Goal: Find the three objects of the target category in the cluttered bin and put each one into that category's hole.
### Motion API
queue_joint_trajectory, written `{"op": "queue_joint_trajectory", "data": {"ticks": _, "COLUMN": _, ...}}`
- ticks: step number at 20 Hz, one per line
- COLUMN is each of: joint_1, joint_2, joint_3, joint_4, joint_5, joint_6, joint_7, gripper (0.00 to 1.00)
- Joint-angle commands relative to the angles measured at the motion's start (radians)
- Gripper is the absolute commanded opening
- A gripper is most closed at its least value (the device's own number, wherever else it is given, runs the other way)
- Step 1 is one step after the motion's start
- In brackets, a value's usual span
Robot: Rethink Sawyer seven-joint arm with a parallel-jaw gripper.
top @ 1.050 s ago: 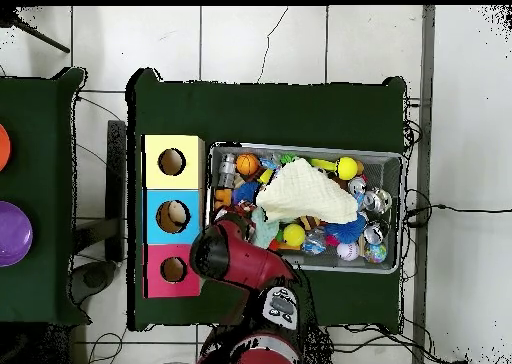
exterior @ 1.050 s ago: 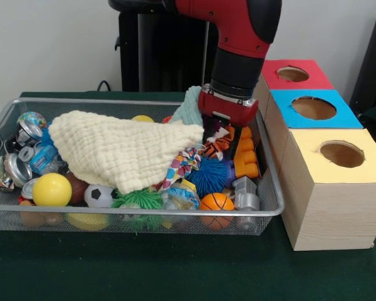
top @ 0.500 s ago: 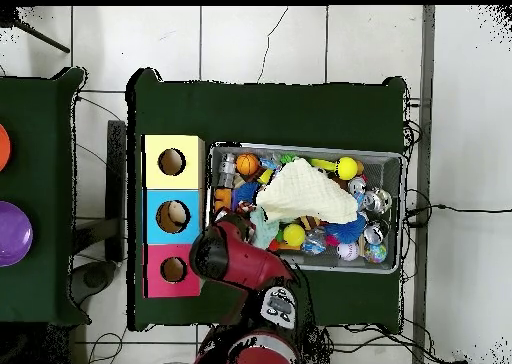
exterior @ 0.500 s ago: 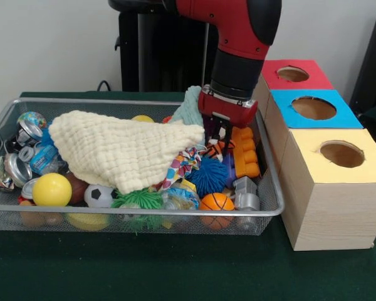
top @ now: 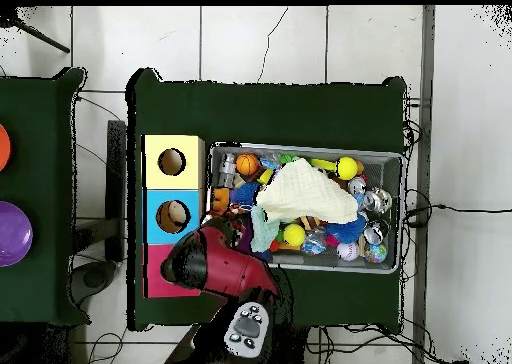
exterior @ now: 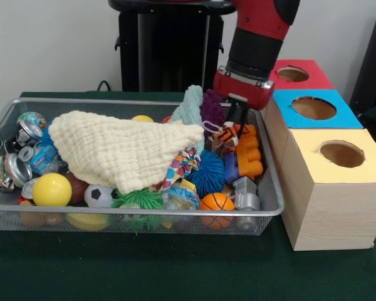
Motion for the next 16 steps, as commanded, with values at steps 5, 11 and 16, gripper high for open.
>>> {"op": "queue_joint_trajectory", "data": {"ticks": 5, "joint_1": 0.063, "joint_2": -0.105, "joint_3": -0.051, "joint_4": -0.059, "joint_5": 0.02, "joint_6": 0.291, "joint_7": 0.16, "gripper": 0.0}}
{"op": "queue_joint_trajectory", "data": {"ticks": 11, "joint_1": 0.094, "joint_2": -0.116, "joint_3": -0.113, "joint_4": -0.083, "joint_5": -0.026, "joint_6": 0.339, "joint_7": 0.13, "gripper": 0.0}}
{"op": "queue_joint_trajectory", "data": {"ticks": 16, "joint_1": 0.102, "joint_2": -0.137, "joint_3": -0.119, "joint_4": -0.081, "joint_5": -0.036, "joint_6": 0.38, "joint_7": 0.123, "gripper": 0.0}}
